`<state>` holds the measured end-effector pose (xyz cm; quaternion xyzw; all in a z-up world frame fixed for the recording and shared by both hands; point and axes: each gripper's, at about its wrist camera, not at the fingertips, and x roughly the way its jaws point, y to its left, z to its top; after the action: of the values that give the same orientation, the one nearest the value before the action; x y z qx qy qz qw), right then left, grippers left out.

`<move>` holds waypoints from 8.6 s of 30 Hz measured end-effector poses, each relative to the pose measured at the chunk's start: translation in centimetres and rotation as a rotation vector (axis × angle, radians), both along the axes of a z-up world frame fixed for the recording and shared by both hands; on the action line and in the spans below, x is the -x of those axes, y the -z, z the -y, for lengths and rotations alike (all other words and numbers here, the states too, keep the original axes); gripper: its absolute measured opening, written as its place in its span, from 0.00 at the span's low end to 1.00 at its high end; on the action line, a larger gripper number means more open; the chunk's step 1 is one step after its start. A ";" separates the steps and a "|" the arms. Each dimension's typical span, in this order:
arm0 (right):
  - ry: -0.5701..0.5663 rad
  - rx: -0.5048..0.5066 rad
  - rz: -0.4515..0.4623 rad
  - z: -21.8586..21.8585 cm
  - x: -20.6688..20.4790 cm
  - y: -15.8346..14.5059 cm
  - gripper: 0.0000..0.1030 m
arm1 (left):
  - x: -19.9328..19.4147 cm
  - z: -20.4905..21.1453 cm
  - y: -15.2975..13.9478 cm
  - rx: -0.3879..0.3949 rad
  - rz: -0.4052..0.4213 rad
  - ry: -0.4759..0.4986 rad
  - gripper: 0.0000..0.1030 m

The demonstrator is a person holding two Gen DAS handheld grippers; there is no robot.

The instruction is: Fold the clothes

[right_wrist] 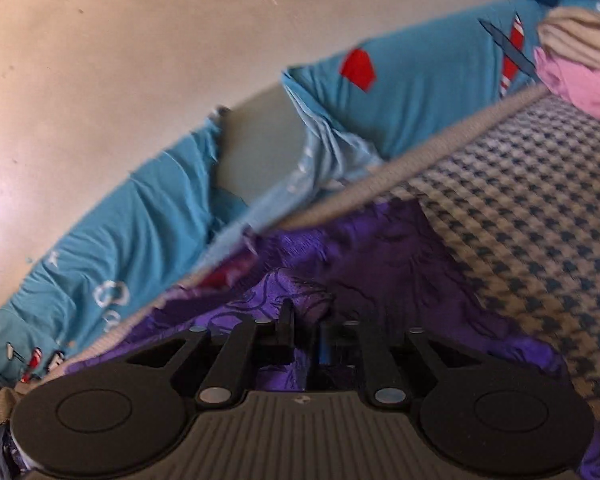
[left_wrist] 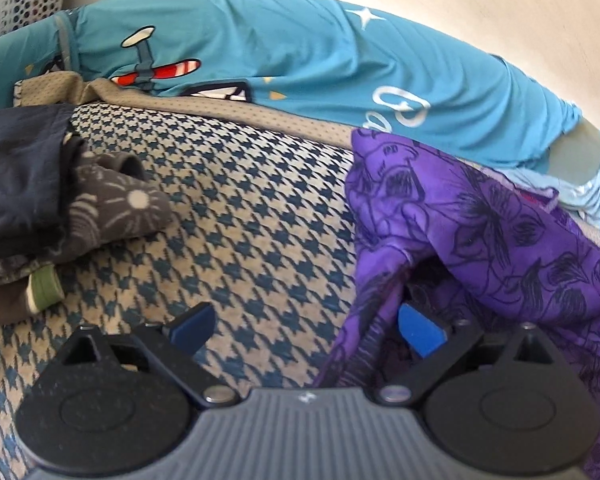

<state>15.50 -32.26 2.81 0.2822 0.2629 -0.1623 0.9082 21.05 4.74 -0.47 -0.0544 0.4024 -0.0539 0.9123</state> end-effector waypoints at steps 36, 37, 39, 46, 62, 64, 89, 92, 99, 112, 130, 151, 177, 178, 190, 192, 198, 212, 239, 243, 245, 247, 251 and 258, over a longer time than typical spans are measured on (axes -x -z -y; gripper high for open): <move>-0.550 0.300 -0.014 -12.2 -3.2 2.9 0.29 | -3.6 3.4 3.3 -0.122 0.050 -0.035 1.00; -0.552 0.302 -0.016 -12.4 -3.2 3.1 0.29 | -3.7 3.4 3.4 -0.113 0.044 -0.040 1.00; -0.551 0.302 -0.020 -12.6 -3.6 3.5 0.29 | -3.9 3.2 3.4 -0.105 0.049 -0.053 1.00; -0.518 0.322 -0.042 -12.8 -4.5 4.2 0.29 | -3.6 0.8 2.7 -0.094 0.052 -0.181 1.00; -0.379 0.236 -0.074 -9.9 -5.1 3.8 0.29 | -2.7 -3.7 2.0 0.112 -0.045 -0.246 1.00; -0.377 0.220 -0.066 -9.6 -5.0 3.5 0.29 | -2.5 -3.7 2.0 0.117 -0.052 -0.244 1.00; -0.516 0.191 0.031 -11.4 -5.7 3.3 0.29 | -2.3 -3.7 0.4 0.149 0.047 -0.217 1.00; -0.522 0.199 0.029 -11.7 -5.8 3.5 0.29 | -2.5 -3.2 0.2 0.144 0.063 -0.189 1.00; -0.563 0.197 0.064 -12.2 -5.5 2.9 0.29 | -3.7 -2.0 1.7 0.108 -0.041 -0.168 1.00; -0.755 0.263 0.135 -16.9 -8.5 1.1 0.29 | -3.4 -2.5 2.6 0.095 -0.080 -0.202 1.00; -0.986 0.439 0.125 -24.3 -16.5 0.4 0.38 | -3.6 -2.6 2.6 0.091 -0.097 -0.201 1.00; -0.748 0.294 0.134 -20.7 -23.0 1.3 0.04 | -4.0 -2.2 2.8 0.036 -0.096 -0.207 1.00; -0.443 0.326 0.029 -5.3 -11.0 -0.9 0.18 | -1.2 0.6 -0.5 -0.028 0.043 -0.195 1.00; -0.418 0.321 0.024 -4.6 -10.2 -0.9 0.20 | -1.2 0.8 -0.6 -0.029 0.051 -0.183 1.00; -0.236 0.232 -0.075 1.9 -5.8 1.0 0.29 | -3.4 0.3 1.1 -0.007 -0.009 -0.181 1.00; -0.224 0.240 -0.087 2.1 -5.4 1.0 0.30 | -3.5 0.1 1.2 -0.004 -0.007 -0.182 1.00; -0.235 0.285 -0.118 1.7 -4.4 1.1 0.40 | -3.5 0.4 1.3 -0.019 -0.007 -0.175 1.00; -0.224 0.279 -0.103 0.9 -4.3 2.0 0.07 | -4.0 0.5 1.9 -0.049 -0.022 -0.177 1.00; -0.238 0.364 -0.086 2.1 0.2 -0.4 0.24 | -1.5 2.6 -0.6 -0.152 0.119 -0.138 1.00; -0.315 0.352 -0.099 1.5 0.5 -0.2 0.24 | -1.8 3.1 -0.5 -0.142 0.114 -0.128 1.00; -0.325 0.364 -0.116 1.3 0.7 0.1 0.24 | -2.0 3.3 -0.3 -0.139 0.112 -0.125 1.00; -0.330 0.372 -0.134 1.2 0.9 0.4 0.24 | -2.1 3.4 -0.2 -0.131 0.108 -0.120 1.00; -0.321 0.354 -0.171 1.6 1.2 1.1 0.25 | -2.4 3.7 -0.1 -0.112 0.110 -0.110 1.00; -0.334 0.264 -0.170 1.9 1.0 2.2 0.25 | -2.8 3.8 -0.1 -0.090 0.132 -0.109 1.00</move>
<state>14.54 -34.20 0.62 0.0986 0.3581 -0.0659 0.9261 23.90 0.98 -0.34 -0.0315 0.3398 0.0105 0.9399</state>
